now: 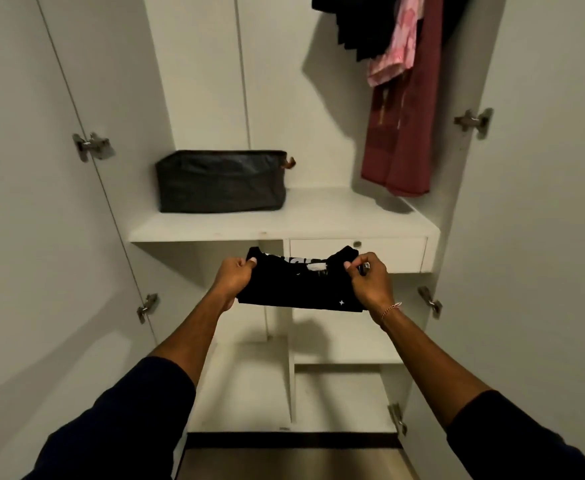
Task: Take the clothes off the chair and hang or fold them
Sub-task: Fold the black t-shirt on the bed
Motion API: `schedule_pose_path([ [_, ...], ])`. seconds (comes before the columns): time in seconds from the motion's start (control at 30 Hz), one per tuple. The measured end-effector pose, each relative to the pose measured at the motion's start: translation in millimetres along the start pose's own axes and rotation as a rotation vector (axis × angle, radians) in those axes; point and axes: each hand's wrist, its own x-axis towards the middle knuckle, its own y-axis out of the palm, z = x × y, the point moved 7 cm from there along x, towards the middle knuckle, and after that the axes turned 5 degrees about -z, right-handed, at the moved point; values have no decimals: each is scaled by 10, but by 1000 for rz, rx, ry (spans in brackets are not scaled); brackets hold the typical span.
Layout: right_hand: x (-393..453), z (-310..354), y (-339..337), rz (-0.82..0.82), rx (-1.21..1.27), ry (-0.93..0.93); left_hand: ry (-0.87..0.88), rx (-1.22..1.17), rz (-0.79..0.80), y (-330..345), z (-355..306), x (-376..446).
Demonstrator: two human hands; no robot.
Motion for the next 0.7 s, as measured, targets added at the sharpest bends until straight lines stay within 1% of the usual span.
schedule_pose_path([
  [0.13,649,303,531,33,5,-16,49,4,-136,-258,-283,648],
  [0.27,1226,673,1110,109,31,-100,101,31,-261,-549,-552,1341],
  [0.33,1517,849,1367,129,25,-138,147,28,-272,-684,-688,1697],
  [0.57,2695,1482,2243,106,-14,-263,294,42,-323,-1115,-1184,3139],
  [0.7,3303,1826,2718,56,-67,-303,280,15,-305,-1282,-1470,3971],
])
